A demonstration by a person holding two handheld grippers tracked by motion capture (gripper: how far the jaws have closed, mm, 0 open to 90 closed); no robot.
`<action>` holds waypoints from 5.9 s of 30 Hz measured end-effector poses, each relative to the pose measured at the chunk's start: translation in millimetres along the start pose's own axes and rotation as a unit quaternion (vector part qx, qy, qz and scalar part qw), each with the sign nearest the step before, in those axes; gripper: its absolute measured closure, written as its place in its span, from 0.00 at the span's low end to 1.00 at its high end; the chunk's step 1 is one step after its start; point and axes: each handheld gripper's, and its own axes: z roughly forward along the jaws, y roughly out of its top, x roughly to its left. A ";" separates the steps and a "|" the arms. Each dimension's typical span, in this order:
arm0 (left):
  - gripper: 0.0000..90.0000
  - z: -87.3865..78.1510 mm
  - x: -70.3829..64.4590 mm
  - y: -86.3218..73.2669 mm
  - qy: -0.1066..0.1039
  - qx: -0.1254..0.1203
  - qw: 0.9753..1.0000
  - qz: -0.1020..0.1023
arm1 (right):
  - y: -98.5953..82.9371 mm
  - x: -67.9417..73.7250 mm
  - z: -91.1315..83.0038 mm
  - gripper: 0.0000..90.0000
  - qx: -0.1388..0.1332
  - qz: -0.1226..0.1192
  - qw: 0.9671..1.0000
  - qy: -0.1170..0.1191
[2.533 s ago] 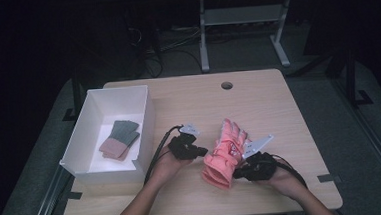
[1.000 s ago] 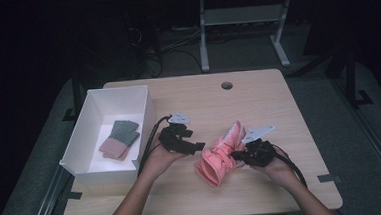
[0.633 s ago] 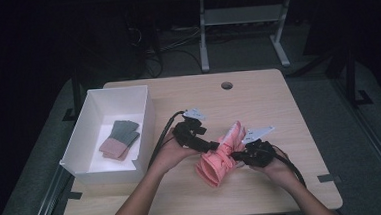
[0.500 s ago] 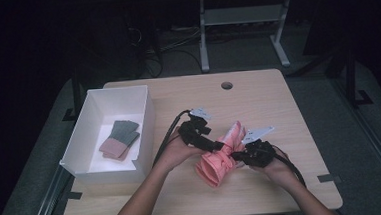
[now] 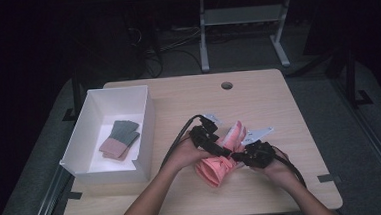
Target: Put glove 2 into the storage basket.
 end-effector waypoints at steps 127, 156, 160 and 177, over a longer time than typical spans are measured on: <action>0.65 -307.8 86.5 -109.6 0.135 -0.143 0.940 -0.279 | -50.3 -10.0 -45.8 0.10 -0.035 0.092 0.995 -0.032; 0.65 -222.5 133.8 -145.8 0.102 -0.076 0.932 -0.338 | -51.7 -10.8 -45.9 0.10 -0.030 0.087 0.995 -0.031; 0.64 -216.0 137.8 -150.8 0.093 -0.075 0.928 -0.352 | -51.9 -10.9 -45.6 0.10 -0.029 0.086 0.995 -0.031; 0.24 -219.0 135.7 -149.5 0.125 -0.052 0.938 -0.319 | -51.6 -9.8 -44.9 0.10 -0.024 0.087 0.996 -0.030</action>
